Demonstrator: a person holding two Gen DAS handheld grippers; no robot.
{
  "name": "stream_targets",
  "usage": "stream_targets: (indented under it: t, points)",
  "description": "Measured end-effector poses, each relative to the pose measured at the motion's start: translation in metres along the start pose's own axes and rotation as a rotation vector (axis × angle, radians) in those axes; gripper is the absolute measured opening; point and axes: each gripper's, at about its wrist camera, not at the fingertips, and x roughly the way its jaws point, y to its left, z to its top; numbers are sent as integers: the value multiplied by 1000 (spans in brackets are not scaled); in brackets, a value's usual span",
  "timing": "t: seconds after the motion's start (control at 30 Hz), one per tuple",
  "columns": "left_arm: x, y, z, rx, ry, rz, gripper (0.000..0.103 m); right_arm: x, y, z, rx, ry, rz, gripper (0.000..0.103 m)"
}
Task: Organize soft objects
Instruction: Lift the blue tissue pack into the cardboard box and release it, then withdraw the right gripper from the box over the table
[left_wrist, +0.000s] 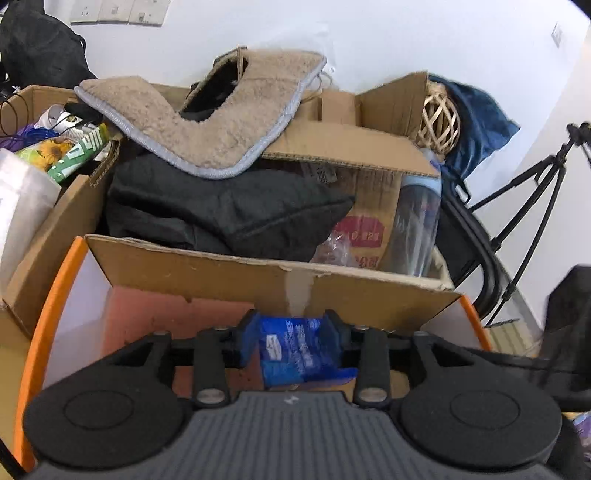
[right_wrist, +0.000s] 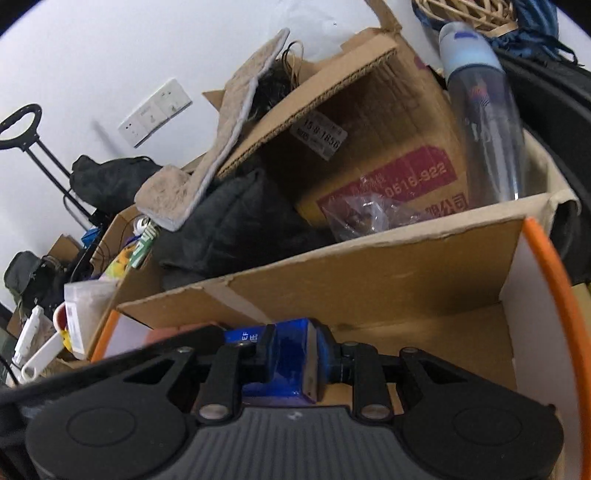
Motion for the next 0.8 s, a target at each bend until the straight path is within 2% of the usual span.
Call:
stream_targets:
  t: [0.07, 0.13, 0.3, 0.43, 0.57, 0.63, 0.73, 0.8]
  points:
    - [-8, -3, 0, 3, -17, 7, 40, -2, -5, 0, 28, -14, 14, 23]
    - [-20, -11, 4, 23, -30, 14, 40, -17, -4, 3, 42, -90, -17, 23]
    - [-91, -37, 14, 57, -90, 40, 41, -85, 14, 8, 17, -142, -16, 23]
    - [-171, -63, 7, 117, -153, 84, 47, -172, 38, 3, -46, -213, -32, 26]
    - [-258, -84, -7, 162, -222, 78, 59, -263, 60, -15, -114, -279, -50, 33]
    - [-295, -94, -21, 197, -245, 96, 59, -311, 71, -30, -147, -330, -42, 35]
    - [-346, -104, -48, 241, -287, 114, 61, -371, 89, -58, -236, -382, -54, 45]
    - [-376, -107, -67, 257, -327, 121, 69, -397, 99, -79, -284, -393, -54, 47]
